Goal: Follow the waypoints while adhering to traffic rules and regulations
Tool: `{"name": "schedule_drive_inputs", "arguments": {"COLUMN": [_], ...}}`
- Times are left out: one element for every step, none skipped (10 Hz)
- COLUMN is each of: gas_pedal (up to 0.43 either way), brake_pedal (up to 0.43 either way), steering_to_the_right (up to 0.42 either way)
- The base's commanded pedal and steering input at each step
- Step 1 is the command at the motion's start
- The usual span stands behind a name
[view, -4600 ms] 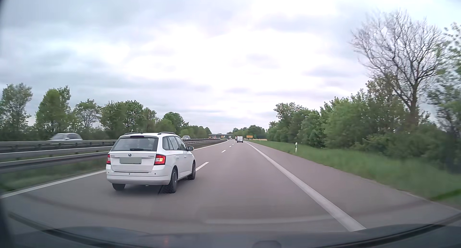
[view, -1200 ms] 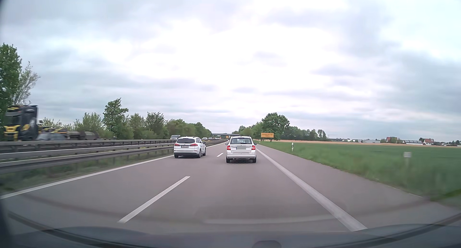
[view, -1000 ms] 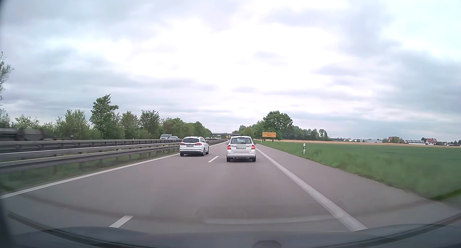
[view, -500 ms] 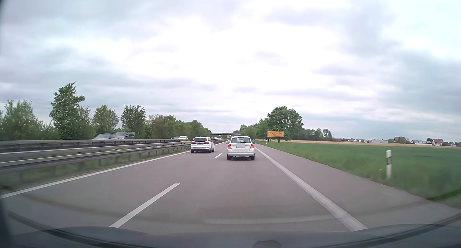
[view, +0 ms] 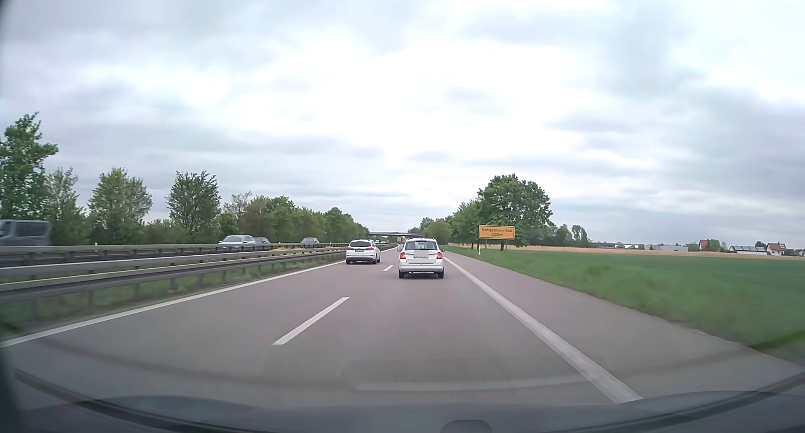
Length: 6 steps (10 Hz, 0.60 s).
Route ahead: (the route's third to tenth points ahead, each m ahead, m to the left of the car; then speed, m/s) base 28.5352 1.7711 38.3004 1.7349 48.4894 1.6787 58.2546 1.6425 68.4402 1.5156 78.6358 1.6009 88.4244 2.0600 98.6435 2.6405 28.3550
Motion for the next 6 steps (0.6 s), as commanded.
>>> {"name": "schedule_drive_inputs", "arguments": {"gas_pedal": [0.189, 0.197, 0.197, 0.189, 0.177, 0.157], "brake_pedal": [0.0, 0.0, 0.0, 0.0, 0.0, 0.0], "steering_to_the_right": [-0.001, -0.001, -0.001, -0.001, -0.001, -0.002]}}
